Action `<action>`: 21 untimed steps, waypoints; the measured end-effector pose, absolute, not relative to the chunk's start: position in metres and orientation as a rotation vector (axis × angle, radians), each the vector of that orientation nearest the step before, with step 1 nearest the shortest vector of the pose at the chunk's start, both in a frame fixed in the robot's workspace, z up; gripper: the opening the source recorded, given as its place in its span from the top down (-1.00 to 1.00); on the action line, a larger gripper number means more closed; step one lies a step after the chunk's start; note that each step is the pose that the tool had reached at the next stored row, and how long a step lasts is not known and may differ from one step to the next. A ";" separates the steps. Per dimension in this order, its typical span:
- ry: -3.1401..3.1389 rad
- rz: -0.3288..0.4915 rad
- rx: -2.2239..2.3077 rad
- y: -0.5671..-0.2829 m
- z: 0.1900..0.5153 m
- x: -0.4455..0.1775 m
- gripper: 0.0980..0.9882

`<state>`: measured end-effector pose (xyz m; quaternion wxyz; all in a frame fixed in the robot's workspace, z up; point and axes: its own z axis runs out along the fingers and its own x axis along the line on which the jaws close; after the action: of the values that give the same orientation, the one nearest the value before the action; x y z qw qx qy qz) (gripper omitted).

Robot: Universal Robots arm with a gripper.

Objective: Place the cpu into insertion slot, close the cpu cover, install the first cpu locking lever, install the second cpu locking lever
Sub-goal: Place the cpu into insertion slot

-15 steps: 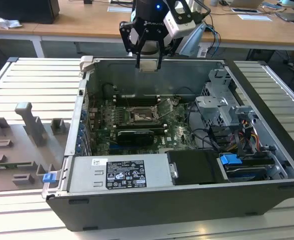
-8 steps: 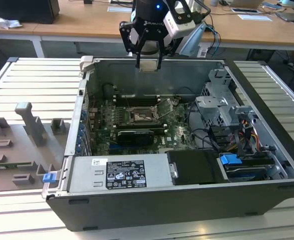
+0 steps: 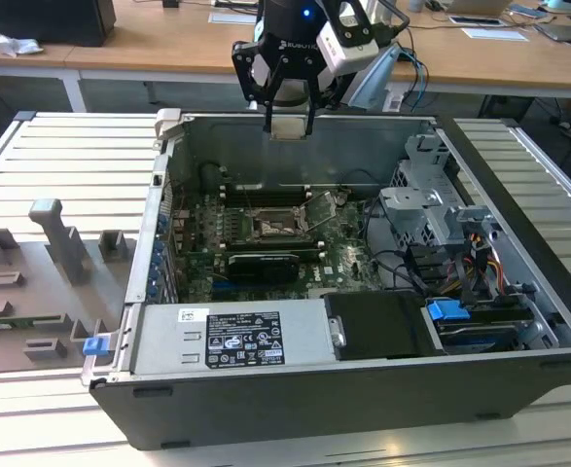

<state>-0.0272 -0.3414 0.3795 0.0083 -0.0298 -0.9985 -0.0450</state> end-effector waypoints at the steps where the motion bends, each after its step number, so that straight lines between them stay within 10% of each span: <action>1: -3.120 -0.141 -0.095 -0.341 0.379 -0.027 0.01; 21: -3.116 -0.142 -0.249 -0.341 0.379 -0.027 0.01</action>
<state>-0.0271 -0.3414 0.3792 0.0061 -0.0796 -0.9958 -0.0453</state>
